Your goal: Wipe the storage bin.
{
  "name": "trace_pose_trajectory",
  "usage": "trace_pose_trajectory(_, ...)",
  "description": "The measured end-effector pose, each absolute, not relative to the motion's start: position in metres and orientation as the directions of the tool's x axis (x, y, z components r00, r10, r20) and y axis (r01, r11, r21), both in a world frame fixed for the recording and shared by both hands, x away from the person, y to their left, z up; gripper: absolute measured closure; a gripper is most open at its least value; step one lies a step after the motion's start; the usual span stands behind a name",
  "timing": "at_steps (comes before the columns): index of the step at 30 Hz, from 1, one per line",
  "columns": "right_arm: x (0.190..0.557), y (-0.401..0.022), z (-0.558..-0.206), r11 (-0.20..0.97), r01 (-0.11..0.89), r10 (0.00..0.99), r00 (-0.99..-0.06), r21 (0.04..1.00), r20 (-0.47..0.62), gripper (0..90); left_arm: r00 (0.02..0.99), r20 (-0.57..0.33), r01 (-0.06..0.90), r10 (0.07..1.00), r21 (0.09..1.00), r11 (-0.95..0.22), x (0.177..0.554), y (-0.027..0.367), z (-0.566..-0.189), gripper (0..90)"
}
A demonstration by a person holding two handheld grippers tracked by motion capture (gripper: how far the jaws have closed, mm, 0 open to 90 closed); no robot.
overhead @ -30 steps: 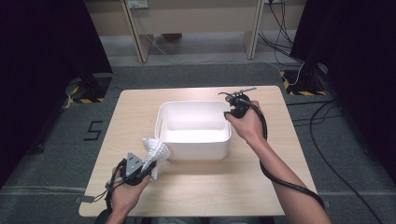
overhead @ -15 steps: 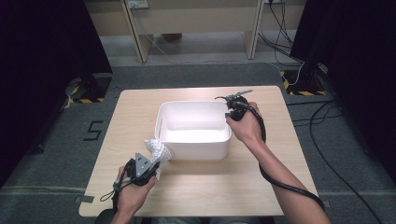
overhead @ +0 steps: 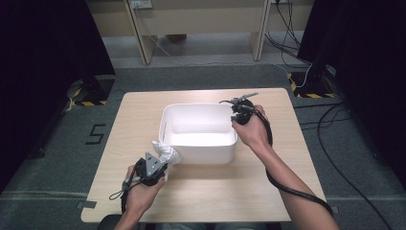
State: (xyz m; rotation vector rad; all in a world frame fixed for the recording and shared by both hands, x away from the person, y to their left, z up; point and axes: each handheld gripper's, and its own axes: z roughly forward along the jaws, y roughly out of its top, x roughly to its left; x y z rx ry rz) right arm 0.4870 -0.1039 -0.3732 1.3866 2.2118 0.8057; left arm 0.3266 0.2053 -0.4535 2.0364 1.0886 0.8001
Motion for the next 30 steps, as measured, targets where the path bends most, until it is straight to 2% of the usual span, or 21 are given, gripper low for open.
trace_pose_trajectory(30,0.487,-0.105,-0.374,0.363,0.658,0.895,-0.444,0.660,-0.050,77.8,0.444,0.180,0.507,0.878,0.757,-0.412,0.346,0.201,-0.479,77.7)
